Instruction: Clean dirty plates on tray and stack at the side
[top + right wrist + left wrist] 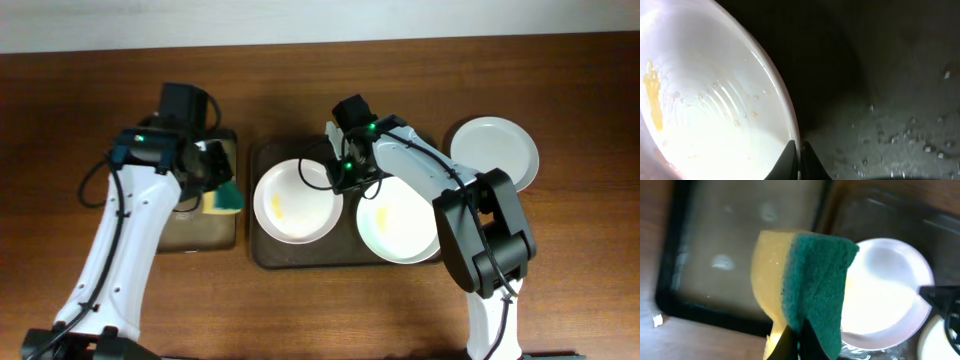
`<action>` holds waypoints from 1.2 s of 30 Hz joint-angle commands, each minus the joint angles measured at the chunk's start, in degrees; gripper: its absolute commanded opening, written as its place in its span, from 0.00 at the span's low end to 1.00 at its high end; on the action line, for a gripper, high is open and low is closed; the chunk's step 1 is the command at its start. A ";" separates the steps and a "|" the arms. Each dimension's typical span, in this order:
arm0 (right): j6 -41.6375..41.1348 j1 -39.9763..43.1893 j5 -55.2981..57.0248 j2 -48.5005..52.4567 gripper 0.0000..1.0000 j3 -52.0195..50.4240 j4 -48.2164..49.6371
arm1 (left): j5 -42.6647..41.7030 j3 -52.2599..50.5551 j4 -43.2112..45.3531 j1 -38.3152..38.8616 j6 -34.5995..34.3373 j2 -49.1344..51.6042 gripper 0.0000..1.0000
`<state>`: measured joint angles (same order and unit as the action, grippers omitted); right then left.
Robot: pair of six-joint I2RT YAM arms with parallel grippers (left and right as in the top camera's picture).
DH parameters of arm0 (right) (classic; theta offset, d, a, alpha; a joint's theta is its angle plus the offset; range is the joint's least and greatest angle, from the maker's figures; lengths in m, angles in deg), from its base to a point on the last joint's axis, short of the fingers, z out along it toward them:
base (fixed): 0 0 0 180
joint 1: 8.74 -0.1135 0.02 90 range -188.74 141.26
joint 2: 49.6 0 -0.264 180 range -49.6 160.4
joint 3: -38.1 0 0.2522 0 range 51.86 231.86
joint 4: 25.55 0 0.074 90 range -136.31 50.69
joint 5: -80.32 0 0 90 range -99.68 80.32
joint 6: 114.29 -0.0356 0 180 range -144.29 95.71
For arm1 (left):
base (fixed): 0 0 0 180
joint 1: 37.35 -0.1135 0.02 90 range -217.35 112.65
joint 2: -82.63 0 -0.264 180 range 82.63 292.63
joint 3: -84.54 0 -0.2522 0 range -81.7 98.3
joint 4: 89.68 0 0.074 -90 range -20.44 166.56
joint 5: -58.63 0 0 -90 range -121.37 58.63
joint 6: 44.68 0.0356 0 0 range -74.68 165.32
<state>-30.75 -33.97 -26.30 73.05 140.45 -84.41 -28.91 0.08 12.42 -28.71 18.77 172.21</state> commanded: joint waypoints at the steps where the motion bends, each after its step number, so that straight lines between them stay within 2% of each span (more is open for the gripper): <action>1: -0.09 0.07 -1.01 0.74 0.04 -0.70 -1.01 | -9.66 -3.65 5.97 2.32 1.14 -0.46 0.00; 3: -2.10 0.07 -1.01 0.74 0.04 -0.70 -1.31 | -12.68 -6.10 10.99 3.56 0.81 -0.46 0.00; 8: -3.52 0.07 -1.01 0.74 0.04 -0.70 -1.22 | -13.25 -13.42 22.14 6.49 -6.27 -0.24 0.00; 13: -3.52 0.07 -0.98 0.74 0.04 -0.70 -1.14 | -13.42 -19.21 30.34 9.03 -7.06 2.10 0.00; 17: -3.52 0.13 -1.01 0.74 0.04 -0.70 -0.96 | -13.68 -20.09 32.09 9.20 -10.12 5.46 0.00; 25: -3.52 0.13 -0.96 0.74 0.04 -0.70 -0.09 | -17.90 -20.09 36.26 9.20 -8.39 14.40 0.00; 27: -3.52 0.13 -0.96 0.74 0.04 -0.70 0.07 | -15.06 -20.09 35.76 9.20 -5.18 16.35 0.00; 29: -3.50 0.13 -0.94 0.74 0.04 -0.70 0.09 | -9.66 -20.09 33.57 9.20 -4.83 17.03 0.00; 32: -3.50 0.13 -0.92 0.74 0.04 -0.70 0.09 | 0.48 -20.04 30.51 9.20 -4.85 16.85 0.00; 33: -3.50 0.13 -0.92 0.74 0.04 -0.70 0.11 | 6.73 -19.96 29.05 9.20 -4.83 16.76 0.00; 36: -3.50 0.13 -0.74 0.74 0.04 -0.70 0.22 | 15.96 -18.91 25.79 9.20 -4.83 16.44 0.00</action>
<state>-33.57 -34.14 -27.96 73.42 140.02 -84.12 -32.13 -18.52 42.04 -18.66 12.74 187.49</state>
